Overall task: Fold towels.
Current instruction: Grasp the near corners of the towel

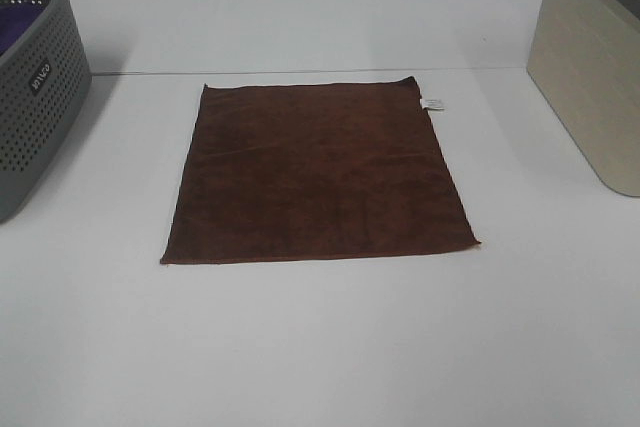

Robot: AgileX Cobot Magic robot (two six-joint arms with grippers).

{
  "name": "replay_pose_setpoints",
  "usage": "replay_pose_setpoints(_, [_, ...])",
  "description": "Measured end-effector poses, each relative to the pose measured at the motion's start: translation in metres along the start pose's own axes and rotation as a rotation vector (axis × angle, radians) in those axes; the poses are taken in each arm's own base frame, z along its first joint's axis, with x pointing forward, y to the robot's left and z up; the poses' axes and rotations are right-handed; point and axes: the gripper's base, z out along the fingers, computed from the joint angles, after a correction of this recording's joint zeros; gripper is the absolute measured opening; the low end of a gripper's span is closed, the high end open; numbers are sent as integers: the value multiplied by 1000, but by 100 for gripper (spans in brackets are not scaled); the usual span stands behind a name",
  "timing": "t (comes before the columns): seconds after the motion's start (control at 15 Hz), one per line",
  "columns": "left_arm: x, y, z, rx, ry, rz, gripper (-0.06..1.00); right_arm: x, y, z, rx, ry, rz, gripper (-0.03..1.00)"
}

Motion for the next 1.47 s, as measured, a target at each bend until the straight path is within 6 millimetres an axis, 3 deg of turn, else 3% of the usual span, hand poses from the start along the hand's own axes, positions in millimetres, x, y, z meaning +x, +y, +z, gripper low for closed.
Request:
replay_pose_setpoints(1.2, [0, 0, 0, 2, -1, -1, 66, 0, 1, 0, -13, -2, 12, 78])
replay_pose_setpoints(1.47, [-21, 3, -3, -30, -230, -2, 66, -29, -6, 15, 2, -46, 116, 76])
